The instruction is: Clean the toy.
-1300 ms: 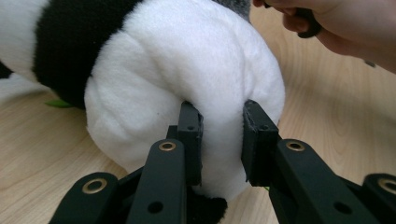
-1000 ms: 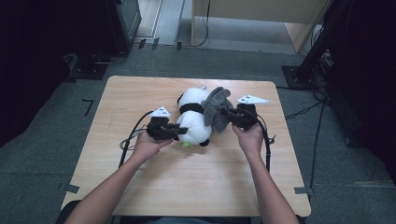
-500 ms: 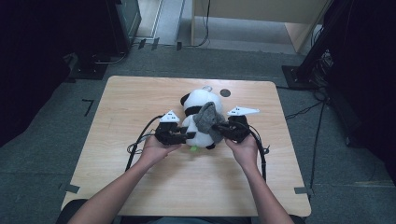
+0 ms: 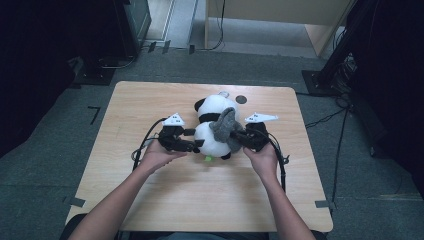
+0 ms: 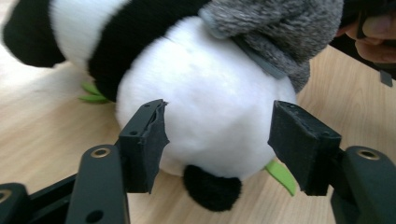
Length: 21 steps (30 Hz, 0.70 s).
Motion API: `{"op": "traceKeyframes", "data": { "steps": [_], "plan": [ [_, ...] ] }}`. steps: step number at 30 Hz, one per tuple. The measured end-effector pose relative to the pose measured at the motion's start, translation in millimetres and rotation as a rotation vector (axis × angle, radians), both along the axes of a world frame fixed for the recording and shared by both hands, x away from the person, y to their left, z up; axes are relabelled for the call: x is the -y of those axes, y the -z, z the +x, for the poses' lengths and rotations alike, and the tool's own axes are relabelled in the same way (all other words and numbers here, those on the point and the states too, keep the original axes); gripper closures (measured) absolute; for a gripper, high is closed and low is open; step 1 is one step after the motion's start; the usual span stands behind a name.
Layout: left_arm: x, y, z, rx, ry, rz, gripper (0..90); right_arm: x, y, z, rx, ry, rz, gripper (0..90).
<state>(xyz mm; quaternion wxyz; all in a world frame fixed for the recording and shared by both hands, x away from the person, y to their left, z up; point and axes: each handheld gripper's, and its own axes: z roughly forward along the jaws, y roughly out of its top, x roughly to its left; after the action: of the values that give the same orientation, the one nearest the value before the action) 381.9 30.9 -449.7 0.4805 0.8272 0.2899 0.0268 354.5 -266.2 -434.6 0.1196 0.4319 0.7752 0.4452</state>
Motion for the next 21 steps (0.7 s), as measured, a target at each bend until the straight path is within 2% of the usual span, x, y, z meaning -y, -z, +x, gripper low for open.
{"op": "traceKeyframes", "data": {
  "steps": [3,8,9,11,13,15,17,21],
  "plan": [
    [-3.4,2.3,11.1,-0.006,0.014,-0.006,31.9,1.7,0.1,1.1,-0.007,-0.003,0.002,87.5],
    [-3.2,20.4,31.3,-0.092,0.087,-0.054,36.5,0.6,-0.8,4.0,-0.011,-0.022,0.0,87.4],
    [-3.2,23.1,32.7,-0.094,0.097,-0.067,36.6,0.1,-0.9,4.7,-0.011,-0.026,-0.002,87.4],
    [-2.1,25.0,33.2,-0.083,0.112,-0.058,37.0,-0.5,-0.3,6.4,-0.012,-0.027,-0.002,87.5],
    [0.6,25.1,30.7,-0.047,0.133,-0.02,36.8,-1.9,1.2,8.7,-0.012,-0.029,0.006,87.5],
    [2.9,24.4,28.3,-0.027,0.129,0.015,36.1,-3.3,2.2,10.0,-0.006,-0.027,0.013,87.5],
    [4.9,25.4,27.9,-0.026,0.13,0.03,36.6,-4.7,3.2,11.8,-0.005,-0.025,0.024,87.5],
    [8.0,27.9,26.2,-0.014,0.124,0.046,46.6,-9.9,3.4,14.6,-0.002,-0.029,0.023,87.6]
  ]
}}
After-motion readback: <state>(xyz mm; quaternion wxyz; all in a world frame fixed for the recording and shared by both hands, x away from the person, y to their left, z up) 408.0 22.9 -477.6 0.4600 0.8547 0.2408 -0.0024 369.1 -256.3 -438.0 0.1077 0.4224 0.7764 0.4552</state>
